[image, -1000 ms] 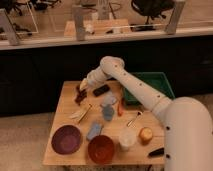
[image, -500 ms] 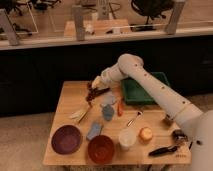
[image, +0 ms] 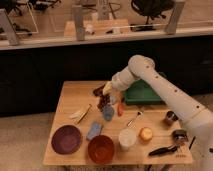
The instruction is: Place grapes in plastic cup
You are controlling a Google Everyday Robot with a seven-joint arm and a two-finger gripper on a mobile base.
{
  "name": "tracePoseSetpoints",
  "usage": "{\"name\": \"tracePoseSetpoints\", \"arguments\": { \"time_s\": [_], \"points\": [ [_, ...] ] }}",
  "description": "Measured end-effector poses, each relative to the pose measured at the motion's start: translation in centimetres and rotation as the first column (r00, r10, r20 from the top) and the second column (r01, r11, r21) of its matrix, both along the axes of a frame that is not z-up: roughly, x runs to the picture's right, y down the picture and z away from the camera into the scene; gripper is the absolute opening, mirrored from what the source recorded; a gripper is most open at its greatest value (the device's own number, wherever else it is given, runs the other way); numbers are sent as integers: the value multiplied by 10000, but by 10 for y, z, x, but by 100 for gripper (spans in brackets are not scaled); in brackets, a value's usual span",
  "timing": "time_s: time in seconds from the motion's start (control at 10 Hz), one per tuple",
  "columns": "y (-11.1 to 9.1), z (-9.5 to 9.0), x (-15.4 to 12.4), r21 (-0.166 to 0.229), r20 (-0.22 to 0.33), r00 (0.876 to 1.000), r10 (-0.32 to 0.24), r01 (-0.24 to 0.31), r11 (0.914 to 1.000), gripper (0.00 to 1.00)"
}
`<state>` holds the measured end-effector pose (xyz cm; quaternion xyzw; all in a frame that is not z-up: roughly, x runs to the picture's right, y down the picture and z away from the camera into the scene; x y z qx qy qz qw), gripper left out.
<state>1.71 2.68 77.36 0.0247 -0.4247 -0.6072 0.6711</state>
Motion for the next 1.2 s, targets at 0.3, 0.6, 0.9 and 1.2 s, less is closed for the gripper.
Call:
{"name": "tracePoseSetpoints", "arguments": {
  "time_s": [0.3,0.6,0.9,1.2],
  "points": [
    [23,-12,1,-469,450,9924,-1148,1169,9920,0],
    [42,-6,4,-528,296,9881,-1513,1527,9869,0],
    [55,2,3,-576,141,9856,-1685,1690,9839,2],
    [61,6,9,-658,48,9869,-1613,1612,9847,28]
  ]
}}
